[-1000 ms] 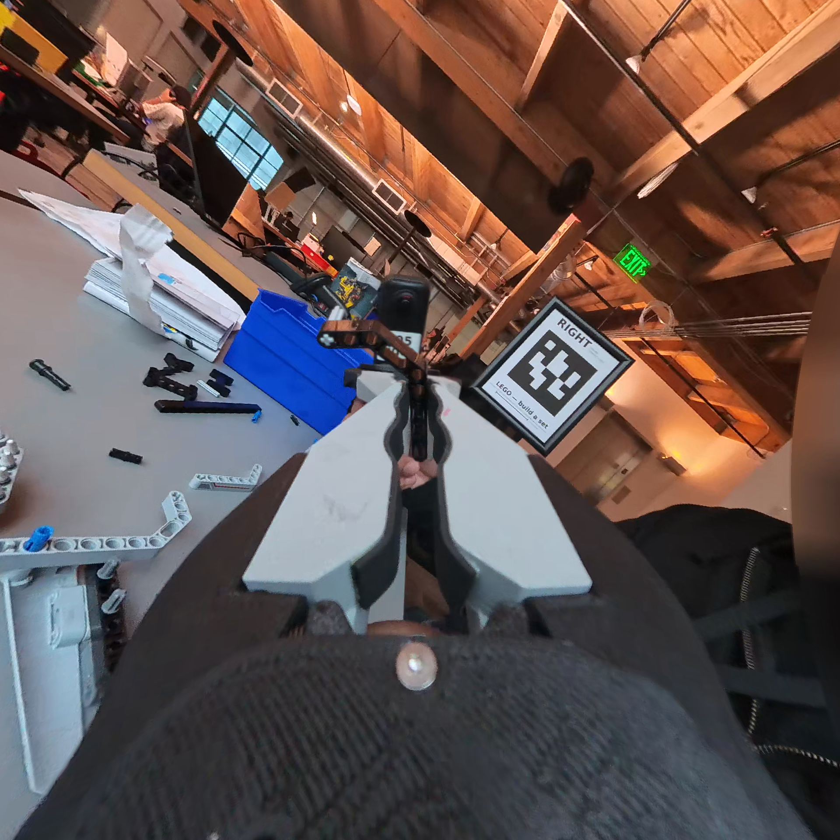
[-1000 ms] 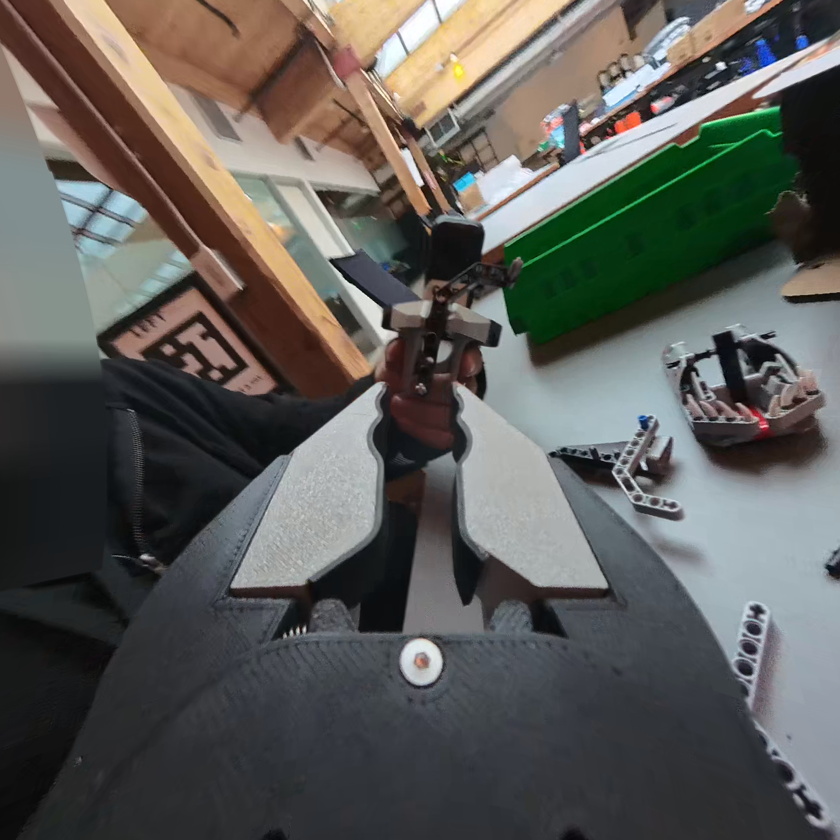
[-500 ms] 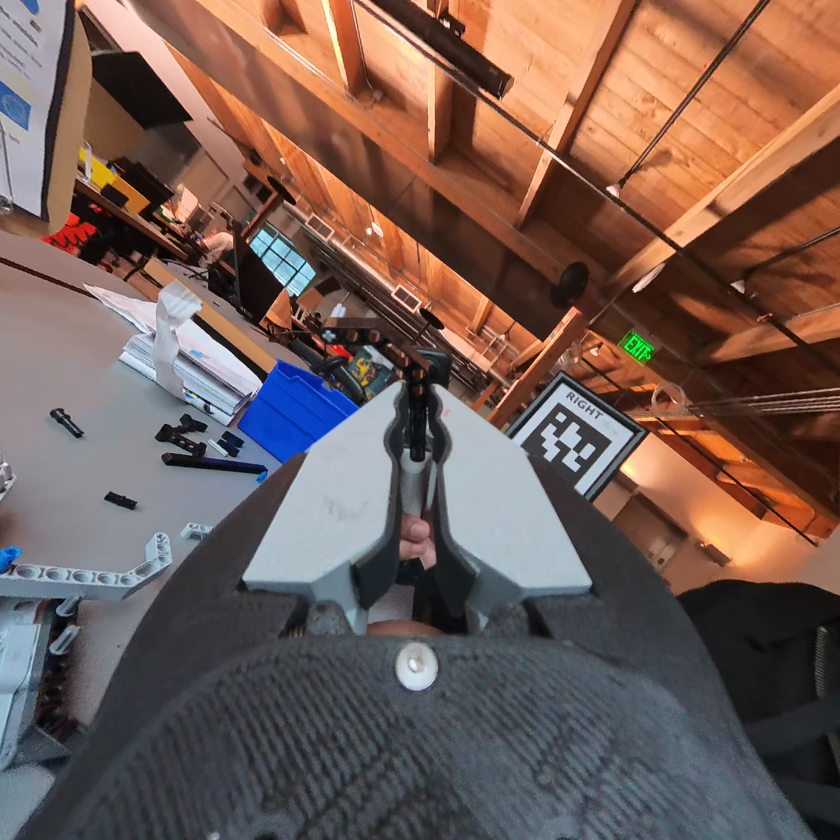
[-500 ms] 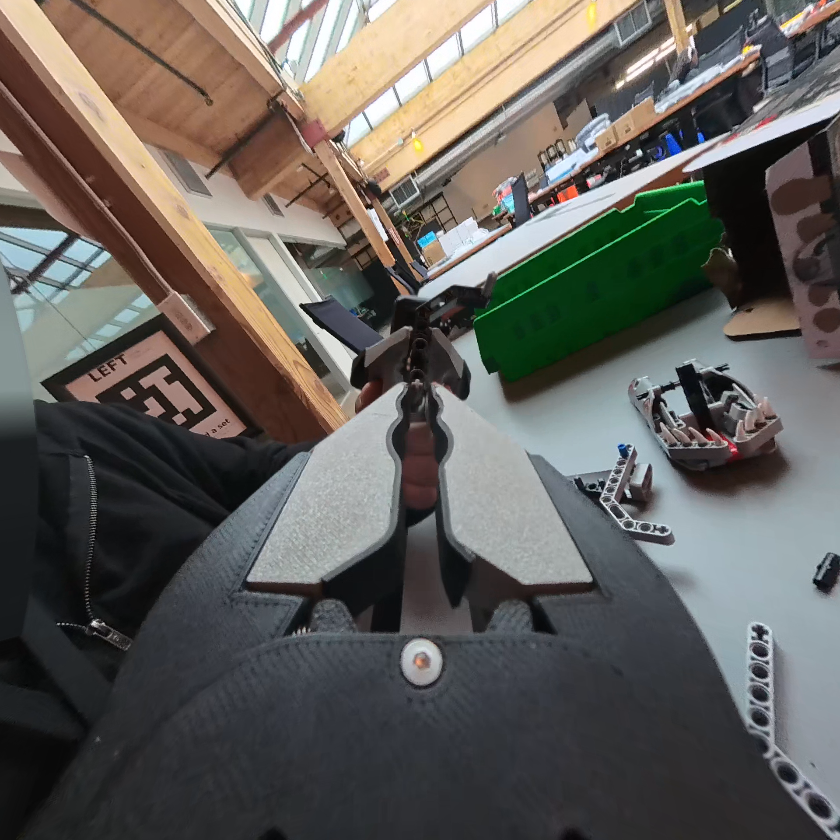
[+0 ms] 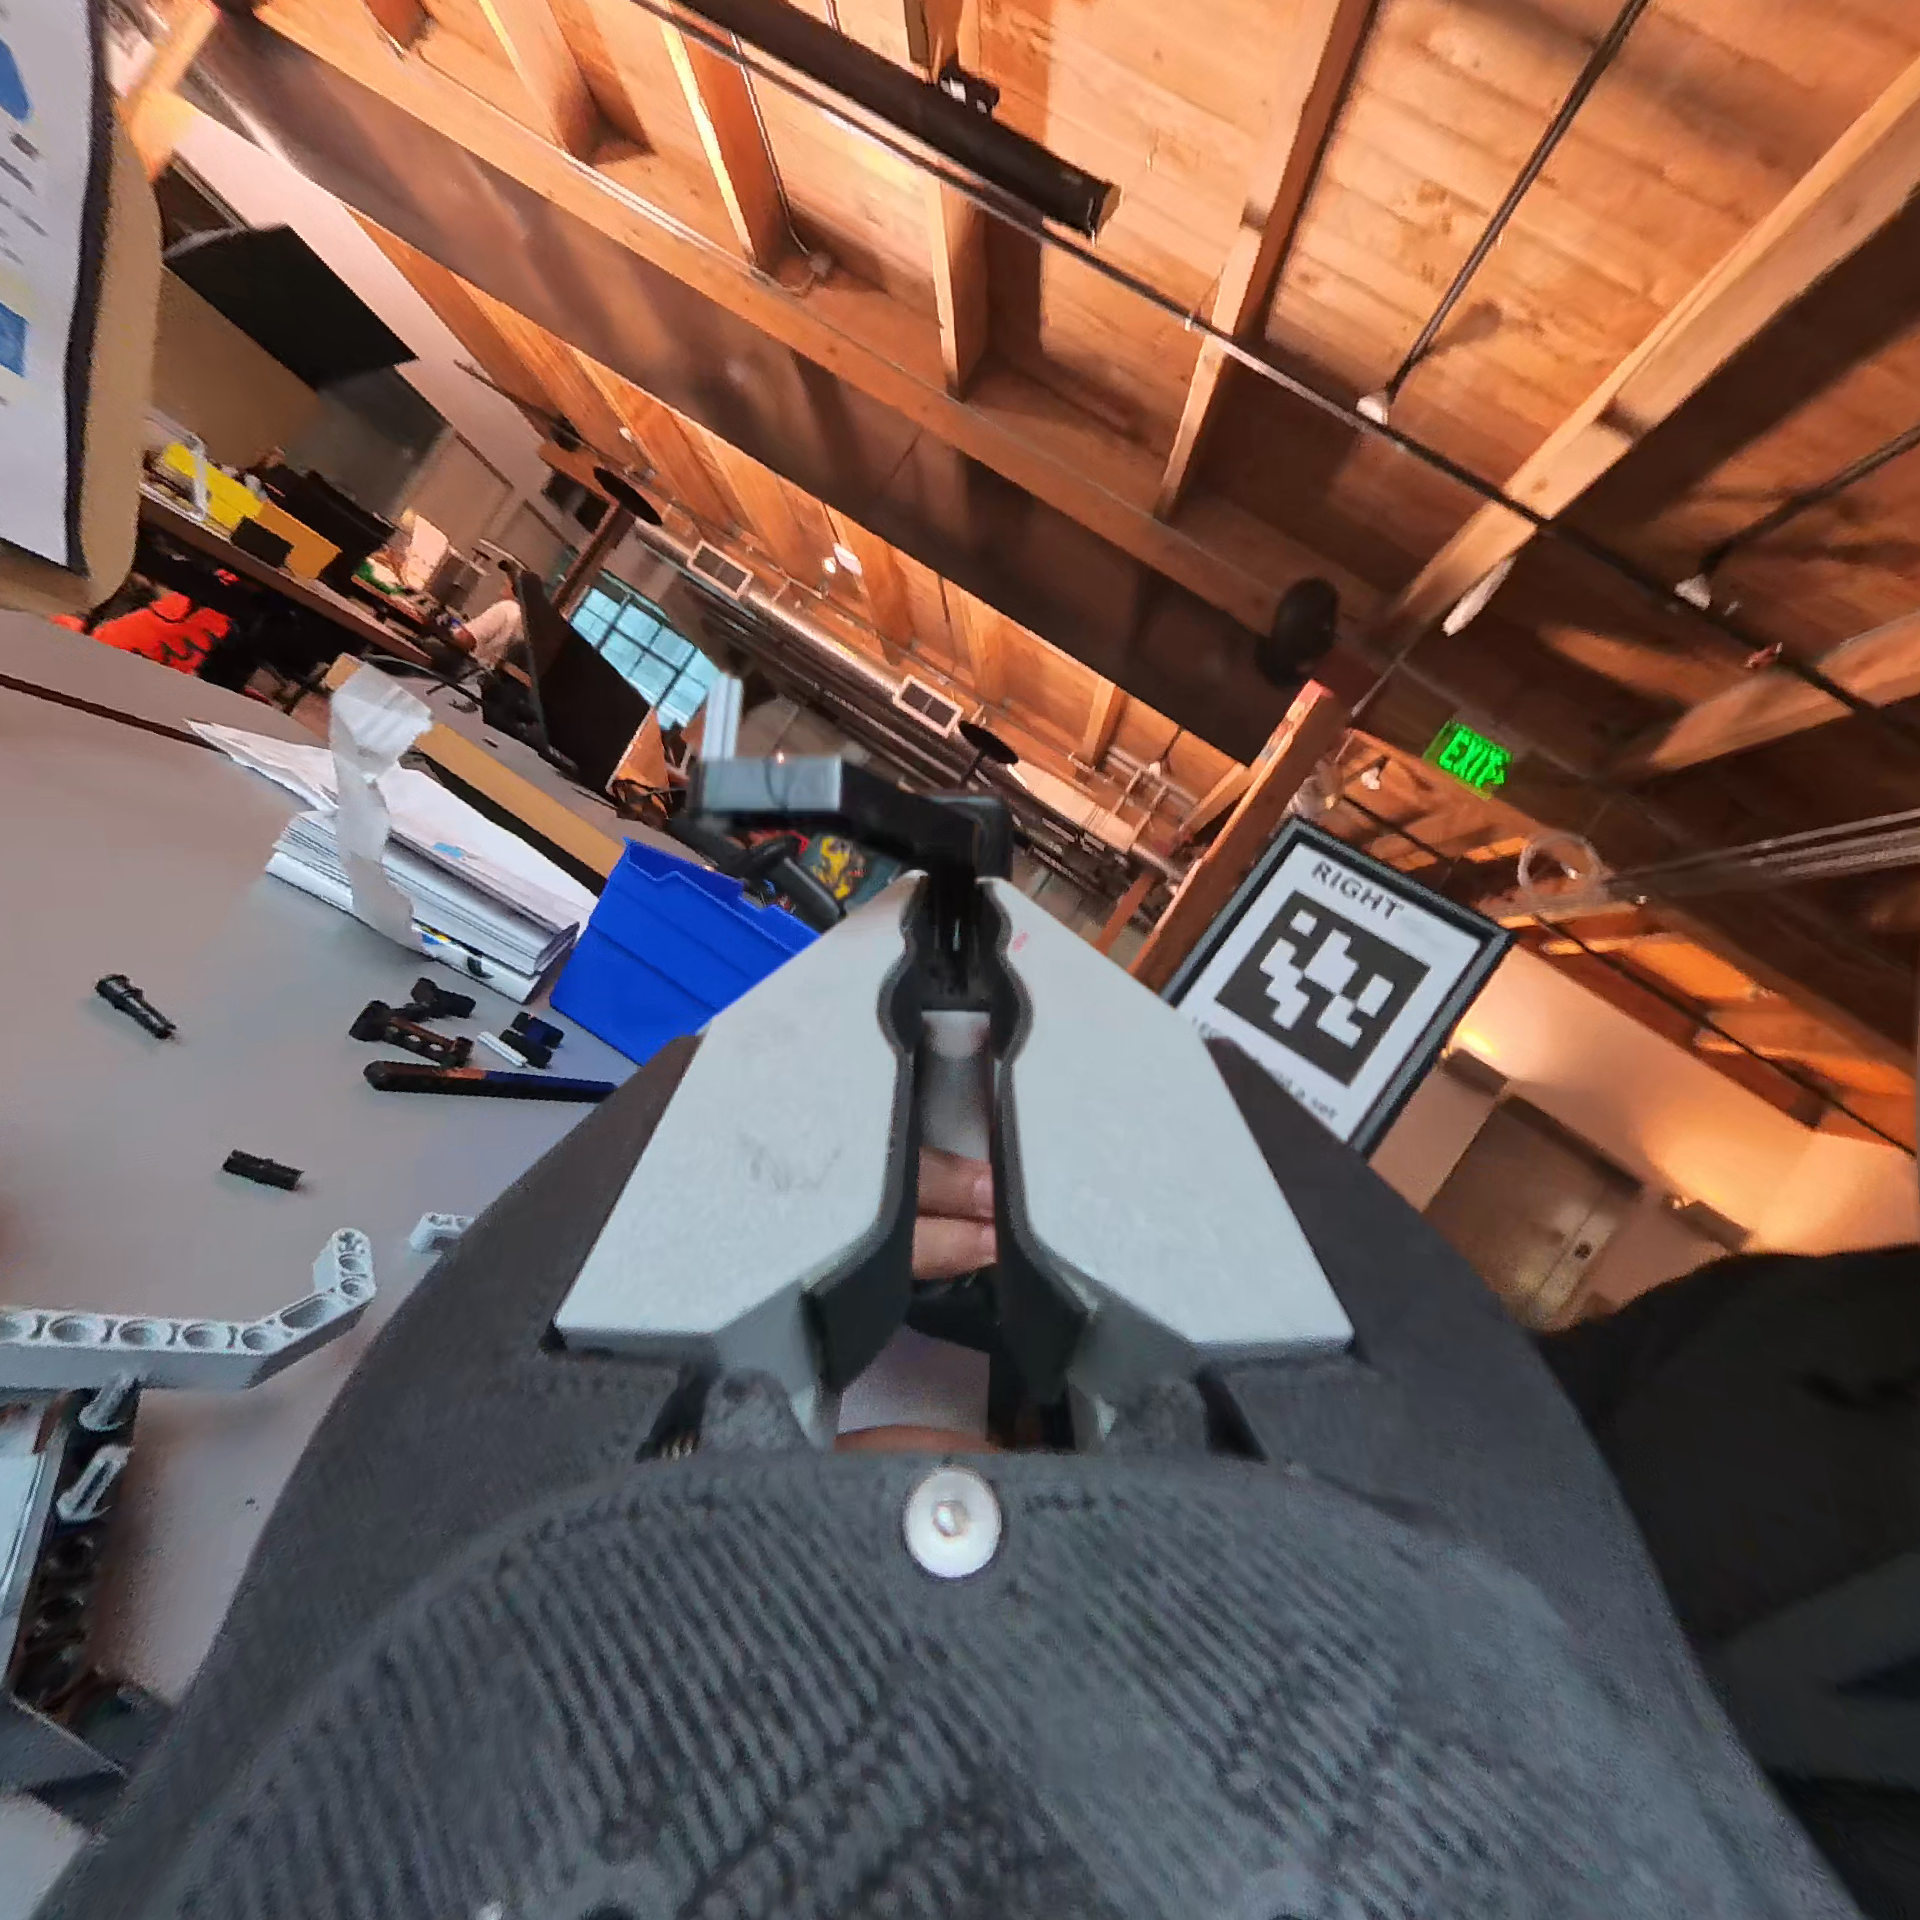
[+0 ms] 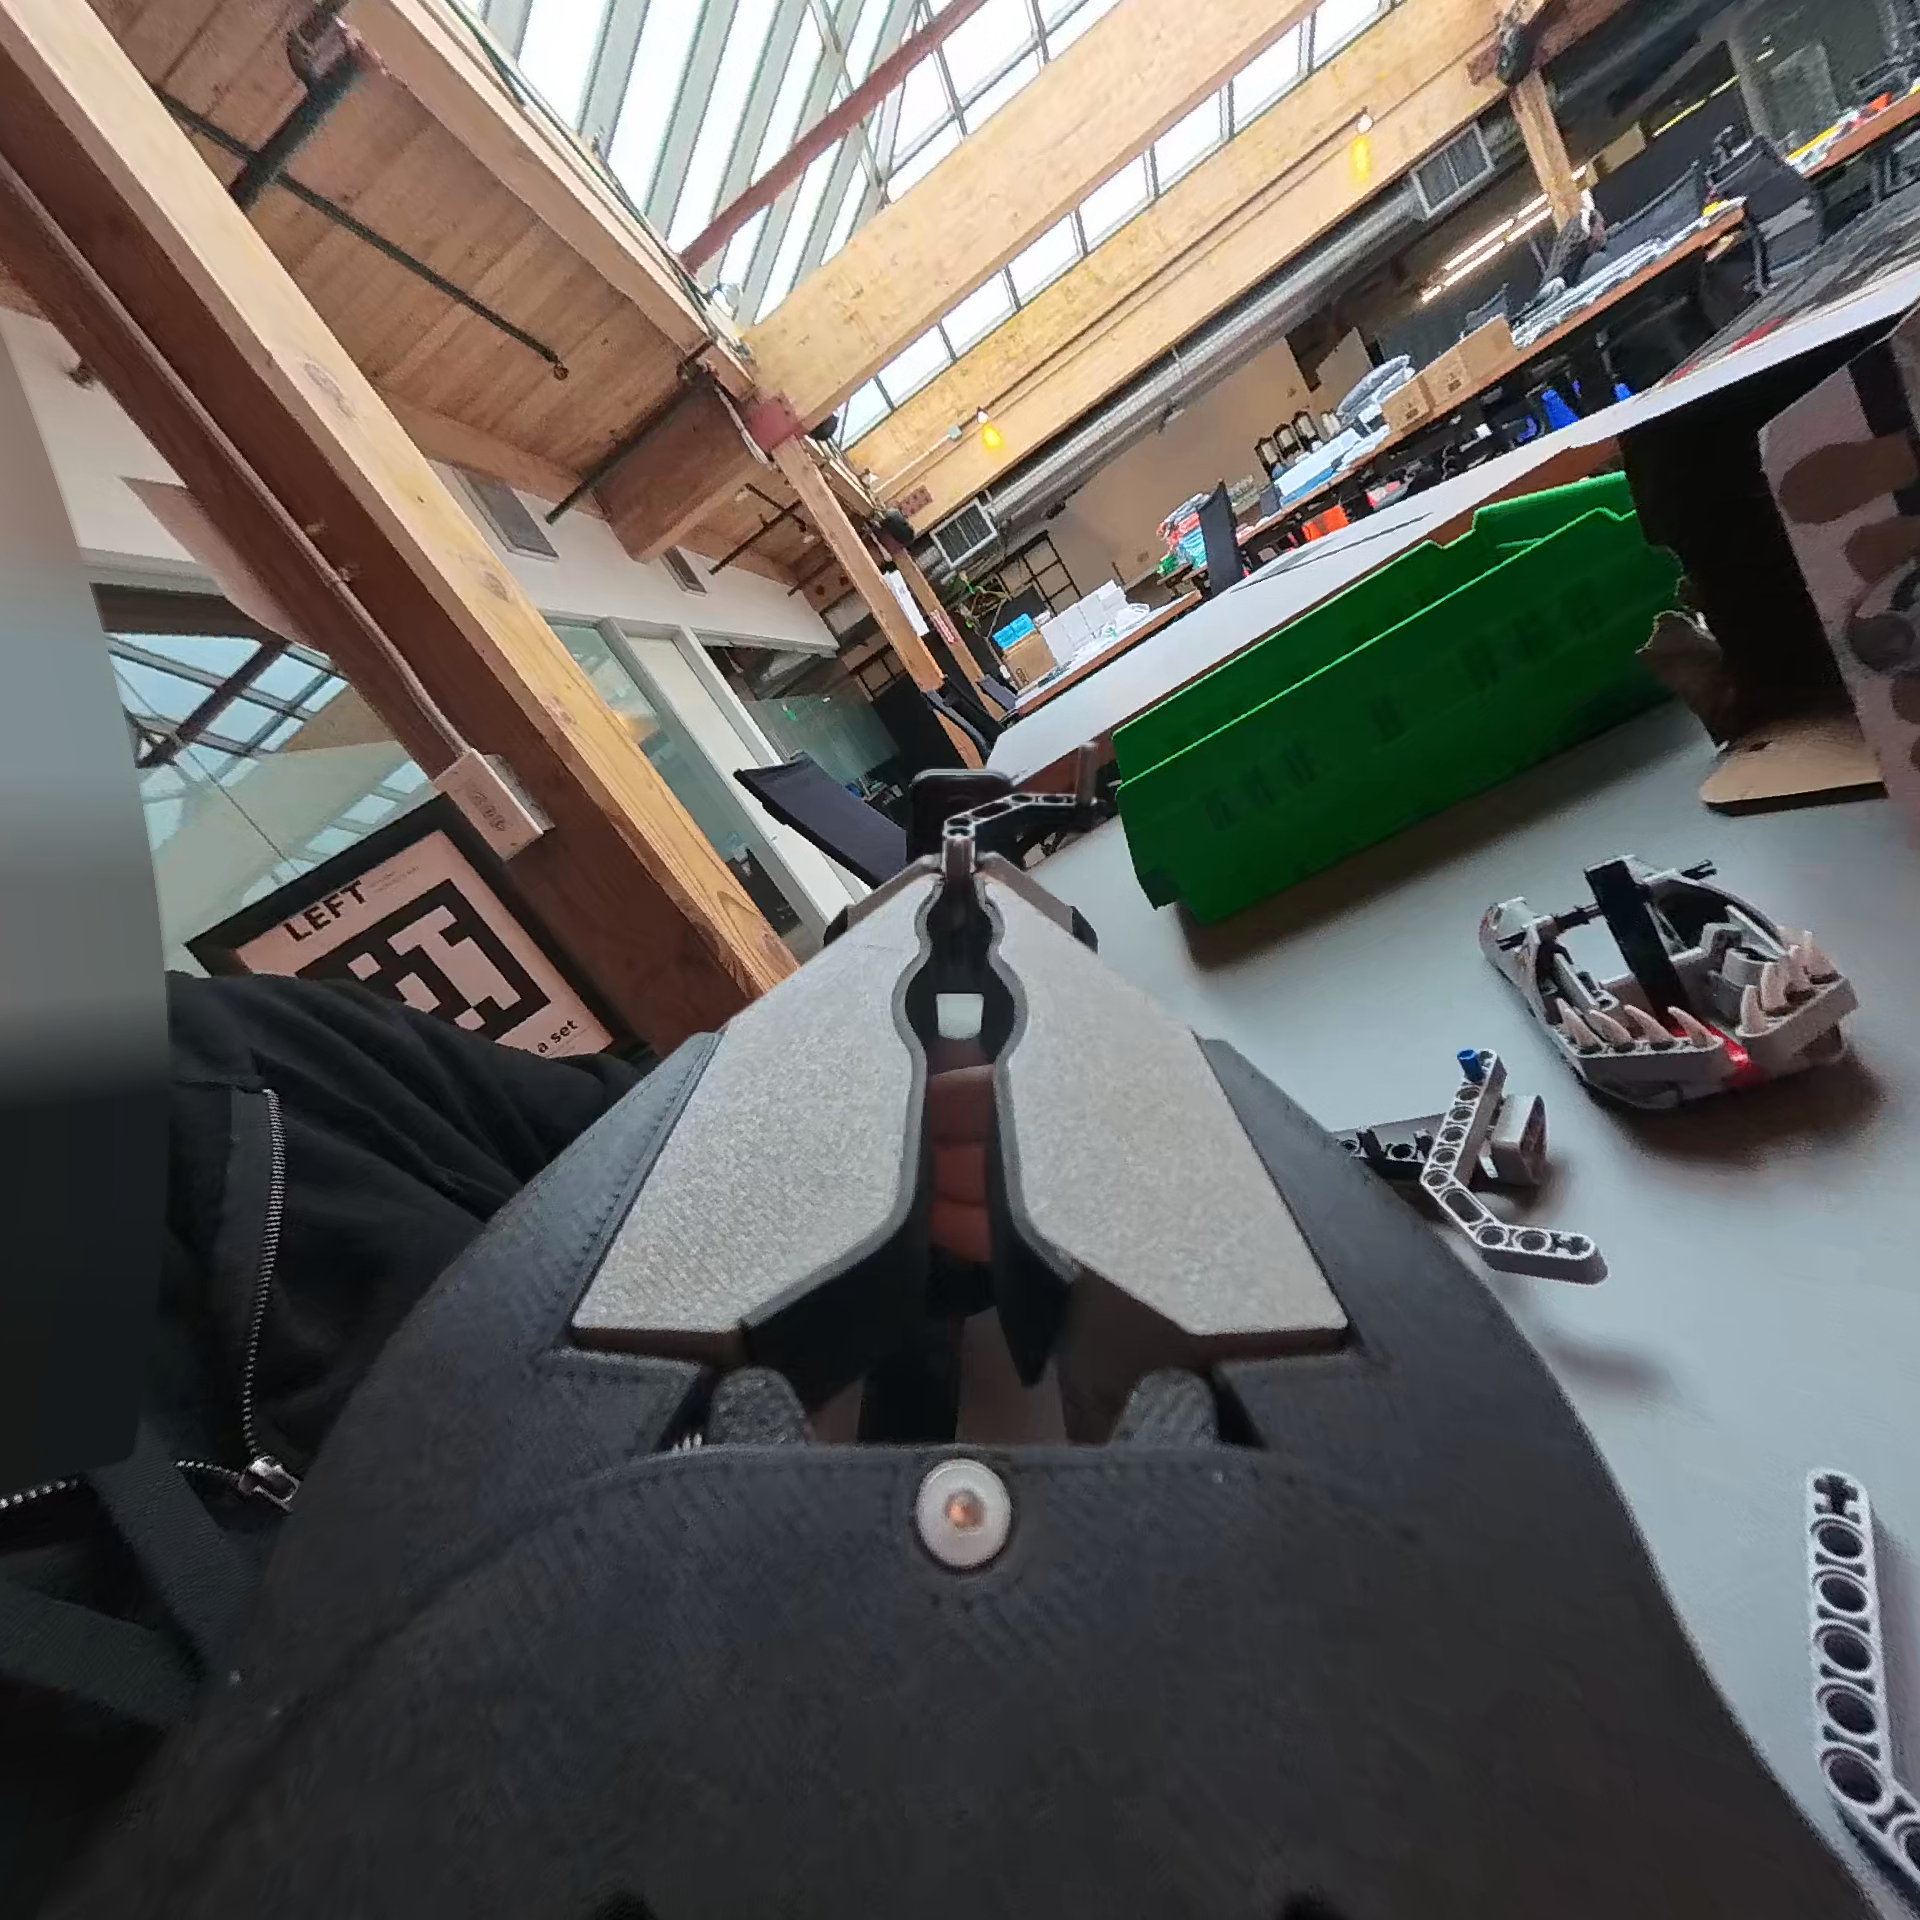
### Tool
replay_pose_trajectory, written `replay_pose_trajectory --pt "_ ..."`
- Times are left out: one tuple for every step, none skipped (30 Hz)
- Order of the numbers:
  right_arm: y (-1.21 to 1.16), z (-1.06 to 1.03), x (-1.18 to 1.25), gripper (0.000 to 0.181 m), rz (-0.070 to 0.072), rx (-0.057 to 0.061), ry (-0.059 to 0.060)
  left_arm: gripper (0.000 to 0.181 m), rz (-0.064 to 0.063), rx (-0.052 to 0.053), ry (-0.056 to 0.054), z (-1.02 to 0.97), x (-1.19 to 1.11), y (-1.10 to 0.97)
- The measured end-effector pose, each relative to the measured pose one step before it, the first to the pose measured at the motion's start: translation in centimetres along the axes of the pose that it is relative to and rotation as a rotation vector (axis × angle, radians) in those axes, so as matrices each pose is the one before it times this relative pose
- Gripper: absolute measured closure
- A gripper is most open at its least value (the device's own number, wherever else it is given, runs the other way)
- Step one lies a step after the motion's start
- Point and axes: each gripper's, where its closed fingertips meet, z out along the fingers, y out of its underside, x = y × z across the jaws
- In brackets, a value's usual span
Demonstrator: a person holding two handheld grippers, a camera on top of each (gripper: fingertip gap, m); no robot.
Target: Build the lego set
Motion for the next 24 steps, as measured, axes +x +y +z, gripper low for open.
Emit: replay_pose_trajectory --pt "-0.034 -0.057 0.019 0.181 0.0039 -0.0002 -0.0028 0.176 0.0042 -0.0212 0.0059 0.063 0.076 0.151" --pt "0.059 -0.017 0.115 0.181 0.0028 -0.0055 0.0044 0.176 0.0101 -0.0095 -0.0049 0.012 -0.074 0.022" --pt "0.056 0.007 0.122 0.181 -0.0085 -0.0035 0.0108 0.176 0.0241 -0.0137 -0.0139 -0.064 -0.16 0.114" --pt "0.004 0.05 0.026 0.181 -0.0195 0.0019 0.0088 0.176 0.0191 -0.0031 -0.0079 -0.035 -0.031 -0.014" --pt "-0.07 0.048 -0.088 0.181 -0.0184 0.0048 0.0026 0.176 -0.0021 0.0081 0.0024 -0.005 0.081 -0.123" --pt "-0.041 0.02 -0.031 0.181 -0.0111 0.0002 0.004 0.176 -0.0197 0.0057 0.0079 0.029 0.069 -0.052" --pt "0.066 0.009 0.087 0.181 -0.0085 -0.0088 0.0086 0.176 -0.0166 0.0036 -0.0021 0.006 -0.102 -0.011" --pt "0.126 0.01 0.101 0.181 -0.0088 -0.0102 0.0083 0.176 -0.0003 0.002 -0.0072 -0.01 -0.139 0.052" --pt "0.063 0.007 0.062 0.18 -0.0079 -0.0035 0.0057 0.176 0.0063 -0.002 -0.0068 -0.006 -0.101 0.104" --pt "0.087 0.037 0.014 0.179 -0.0039 -0.003 0.0002 0.176 -0.0002 0.0004 -0.0044 0.015 -0.049 0.023" --pt "0.157 0.083 -0.024 0.178 0.0037 -0.0075 -0.0058 0.176 -0.0035 0.0026 0.0004 0.011 0.018 -0.035" --pt "0.085 0.068 0.009 0.178 0.0099 -0.0025 -0.0063 0.176 -0.0011 -0.0005 -0.0028 0.014 -0.025 -0.007" --pt "-0.001 0.012 0.023 0.178 0.0096 0.0029 -0.0058 0.176 0.0043 0.0008 -0.0048 -0.005 -0.051 -0.01" --pt "0.03 -0.055 0.024 0.181 0.0013 0.0 -0.0025 0.176 0.0004 -0.0012 0.0012 0.003 0.017 0.024" --pt "-0.001 -0.097 0.054 0.181 -0.0106 -0.001 0.005 0.177 -0.0056 -0.0067 0.0017 0.052 0.02 0.115" --pt "-0.017 -0.067 0.006 0.181 -0.0151 -0.0017 0.0068 0.177 -0.0038 -0.0043 -0.0003 0.052 -0.027 0.095" --pt "0.0 -0.026 -0.073 0.181 -0.0089 -0.0052 0.0014 0.176 -0.0013 -0.004 0.0063 0.007 0.055 0.055" --pt "0.016 -0.003 -0.103 0.181 -0.0054 -0.0068 -0.0006 0.176 0.003 -0.013 0.0101 0.016 0.085 0.173" --pt "0.08 0.057 -0.074 0.181 -0.0076 -0.0088 0.0018 0.176 0.0028 -0.0267 0.0086 0.09 0.059 0.412" --pt "0.146 0.117 -0.04 0.181 -0.0074 -0.0089 0.0041 0.173 0.0014 -0.0221 0.0159 0.157 0.189 0.441" --pt "0.085 0.092 -0.028 0.181 -0.0075 -0.0012 0.0042 0.167 -0.0021 -0.0252 0.0138 0.208 0.193 0.547" --pt "0.092 0.065 -0.061 0.181 -0.0032 0.0007 -0.0029 0.163 -0.0019 -0.0383 -0.0001 0.23 0.007 0.689" --pt "0.113 0.038 -0.077 0.181 0.0101 -0.0045 -0.0092 0.175 0.0118 -0.0245 -0.0145 0.032 -0.162 0.412" --pt "0.093 -0.007 0.064 0.181 0.0098 -0.0049 -0.0017 0.18 0.0377 0.0001 -0.0274 -0.133 -0.3 0.035"
